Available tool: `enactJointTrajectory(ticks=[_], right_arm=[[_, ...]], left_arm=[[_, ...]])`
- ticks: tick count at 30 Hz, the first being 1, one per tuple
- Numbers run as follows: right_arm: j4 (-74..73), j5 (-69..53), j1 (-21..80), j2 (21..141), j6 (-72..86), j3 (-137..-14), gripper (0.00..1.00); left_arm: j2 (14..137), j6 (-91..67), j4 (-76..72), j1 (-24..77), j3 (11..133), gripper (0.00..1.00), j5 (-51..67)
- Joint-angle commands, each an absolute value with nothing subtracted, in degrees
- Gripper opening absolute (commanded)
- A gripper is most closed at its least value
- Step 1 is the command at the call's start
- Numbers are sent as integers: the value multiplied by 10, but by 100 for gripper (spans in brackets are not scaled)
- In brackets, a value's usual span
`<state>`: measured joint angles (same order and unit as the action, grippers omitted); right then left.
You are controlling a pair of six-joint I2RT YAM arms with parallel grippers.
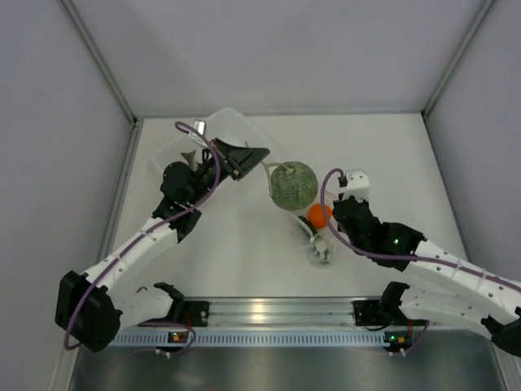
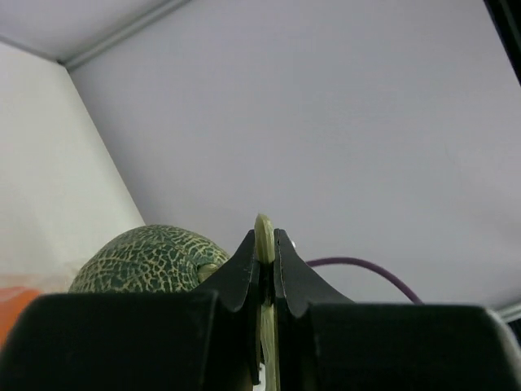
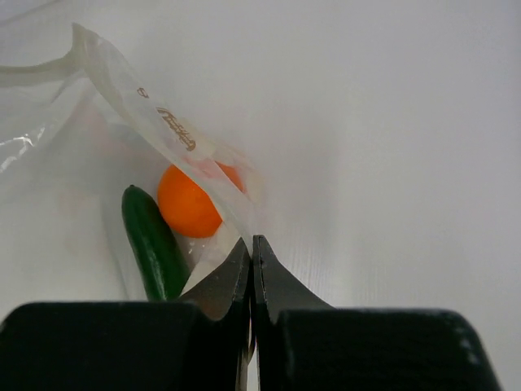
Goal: Open the zip-top bag and remove the fake food
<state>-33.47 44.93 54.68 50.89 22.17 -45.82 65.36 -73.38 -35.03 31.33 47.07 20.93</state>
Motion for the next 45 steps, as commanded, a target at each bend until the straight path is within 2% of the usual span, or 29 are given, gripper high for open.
enactJointTrajectory(ticks=[1, 4, 13, 22, 30, 45], right_arm=[[-315, 448, 540, 480, 226, -468, 0], [-323, 447, 539, 470, 225, -472, 0], [-348, 446, 538, 441, 225, -476, 0], [-346, 443, 538, 417, 234, -460, 0], [-336, 421, 538, 403, 222, -466, 0], [-296, 395, 538, 406, 200, -448, 0]], left_arm=[[622, -723, -334, 266, 482, 0, 199], [621, -720, -323, 238, 490, 0, 196], [628, -622, -122, 171, 571, 0, 135], [664, -517, 14, 162, 654, 0, 6], [762, -462, -11, 142, 712, 0, -46], [996, -509, -177, 74, 803, 0, 105]])
